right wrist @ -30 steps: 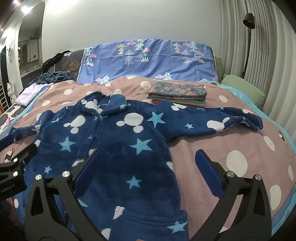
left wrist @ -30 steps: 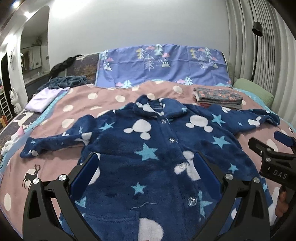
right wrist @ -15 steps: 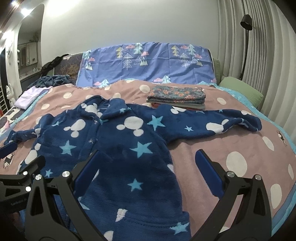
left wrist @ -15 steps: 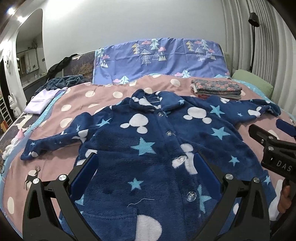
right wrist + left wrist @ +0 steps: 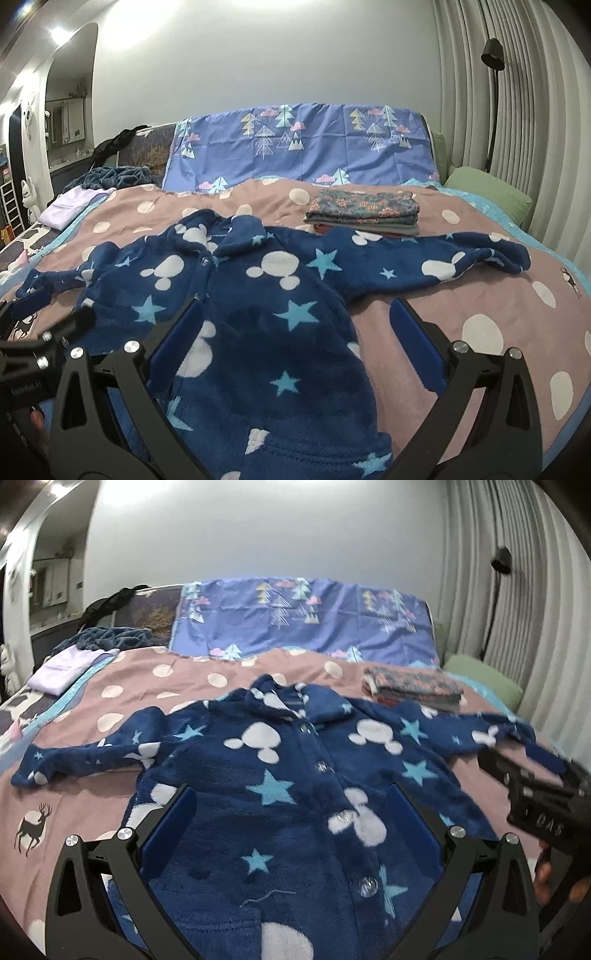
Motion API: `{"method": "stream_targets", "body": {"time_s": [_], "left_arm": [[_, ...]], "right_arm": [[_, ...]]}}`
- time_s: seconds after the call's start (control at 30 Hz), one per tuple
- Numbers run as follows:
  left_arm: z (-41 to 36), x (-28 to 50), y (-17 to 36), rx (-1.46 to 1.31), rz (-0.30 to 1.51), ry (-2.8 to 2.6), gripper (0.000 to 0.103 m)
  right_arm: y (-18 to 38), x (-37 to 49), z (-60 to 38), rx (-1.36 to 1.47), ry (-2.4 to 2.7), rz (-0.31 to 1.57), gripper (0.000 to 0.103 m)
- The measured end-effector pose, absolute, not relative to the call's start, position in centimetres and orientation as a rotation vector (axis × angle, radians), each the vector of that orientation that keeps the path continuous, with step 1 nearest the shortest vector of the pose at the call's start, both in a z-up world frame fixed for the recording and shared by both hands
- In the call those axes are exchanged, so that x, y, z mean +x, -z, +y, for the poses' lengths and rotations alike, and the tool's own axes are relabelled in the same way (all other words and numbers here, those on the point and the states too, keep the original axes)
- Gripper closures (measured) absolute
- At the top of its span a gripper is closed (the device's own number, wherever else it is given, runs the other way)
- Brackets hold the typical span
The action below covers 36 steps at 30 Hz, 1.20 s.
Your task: Fold small clothes
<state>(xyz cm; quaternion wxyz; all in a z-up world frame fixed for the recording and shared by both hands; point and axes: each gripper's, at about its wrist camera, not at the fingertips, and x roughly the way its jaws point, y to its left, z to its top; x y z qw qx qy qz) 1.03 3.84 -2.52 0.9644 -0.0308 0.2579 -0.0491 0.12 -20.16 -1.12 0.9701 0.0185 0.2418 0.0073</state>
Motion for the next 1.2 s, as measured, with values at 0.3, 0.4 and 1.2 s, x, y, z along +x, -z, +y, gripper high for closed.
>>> {"method": "stream_targets", "body": {"time_s": [0.3, 0.4, 1.2], "left_arm": [[4.1, 1.2, 2.7, -0.058, 0.560, 0.148, 0.001], [4.2, 1.3, 2.9, -0.053, 0.562, 0.151, 0.001], [7.1, 1.8, 4.8, -0.156, 0.629, 0.166, 0.001]], "right_arm": [[1.6, 0.5, -19.7, 0.021, -0.005, 0.542, 0.002], [1.5, 0.5, -19.7, 0.020, -0.003, 0.543, 0.002], [2.6, 1.2, -18.2, -0.012, 0.029, 0.625, 0.002]]}}
